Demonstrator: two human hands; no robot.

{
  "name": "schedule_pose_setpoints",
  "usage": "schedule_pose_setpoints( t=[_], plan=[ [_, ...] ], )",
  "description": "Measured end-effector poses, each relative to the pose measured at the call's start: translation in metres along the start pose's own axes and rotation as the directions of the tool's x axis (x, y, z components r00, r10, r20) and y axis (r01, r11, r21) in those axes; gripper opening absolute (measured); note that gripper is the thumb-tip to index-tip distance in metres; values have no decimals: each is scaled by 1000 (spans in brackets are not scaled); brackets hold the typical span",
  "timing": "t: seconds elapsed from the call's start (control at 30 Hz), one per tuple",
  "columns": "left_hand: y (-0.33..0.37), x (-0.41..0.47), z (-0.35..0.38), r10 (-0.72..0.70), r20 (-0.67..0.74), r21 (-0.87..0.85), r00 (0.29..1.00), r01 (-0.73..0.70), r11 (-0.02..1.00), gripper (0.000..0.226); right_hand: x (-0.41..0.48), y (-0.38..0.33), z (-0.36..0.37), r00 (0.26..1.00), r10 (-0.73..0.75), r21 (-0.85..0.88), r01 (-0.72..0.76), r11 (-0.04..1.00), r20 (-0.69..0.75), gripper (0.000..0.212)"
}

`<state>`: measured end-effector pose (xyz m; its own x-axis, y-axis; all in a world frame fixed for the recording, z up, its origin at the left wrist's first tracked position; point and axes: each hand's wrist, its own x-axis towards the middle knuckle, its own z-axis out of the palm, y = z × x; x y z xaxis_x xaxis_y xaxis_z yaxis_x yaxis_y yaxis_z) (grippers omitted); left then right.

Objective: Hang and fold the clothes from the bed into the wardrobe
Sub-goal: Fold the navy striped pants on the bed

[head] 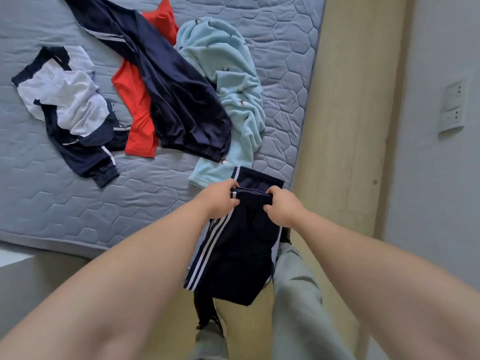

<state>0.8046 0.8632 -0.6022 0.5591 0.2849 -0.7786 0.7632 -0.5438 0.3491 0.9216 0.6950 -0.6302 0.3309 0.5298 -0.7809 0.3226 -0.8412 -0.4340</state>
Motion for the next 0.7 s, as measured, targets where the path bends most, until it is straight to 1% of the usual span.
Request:
schedule_pose_setpoints(
  t=[0.07,0.17,0.23,0.33,0.4,0.47,0.5,0.6,0.7],
  plan=[
    [1,40,4,-24,19,40,1000,24,999,32,35,9,-2,999,14,-23,-13,1000,31,50],
    [-4,89,16,-42,19,153,999,39,987,36,81,23,3,997,22,-77,-16,997,68,49],
    [-8,116,26,-15,5,219,1000,14,976,33,108,32,10,998,35,-145,-28,989,48,48],
    [-12,145,36,31,-42,311,999,-16,950,24,140,43,20,999,48,-234,-51,971,-19,45],
    [-15,161,40,102,-84,440,991,-55,896,22,156,48,25,998,61,-250,-59,967,-2,45],
    [-16,176,41,178,-40,601,983,-119,791,30,168,53,29,998,60,-249,-50,967,32,47],
    [-15,182,41,178,7,634,984,-142,760,34,172,54,30,998,54,-240,-42,970,41,48],
    [-12,198,39,139,122,625,983,-185,759,42,183,56,30,997,68,-170,-59,984,44,51],
    [-3,211,36,108,179,639,978,-199,743,47,193,57,28,989,102,-123,-89,988,107,59]
  ],
)
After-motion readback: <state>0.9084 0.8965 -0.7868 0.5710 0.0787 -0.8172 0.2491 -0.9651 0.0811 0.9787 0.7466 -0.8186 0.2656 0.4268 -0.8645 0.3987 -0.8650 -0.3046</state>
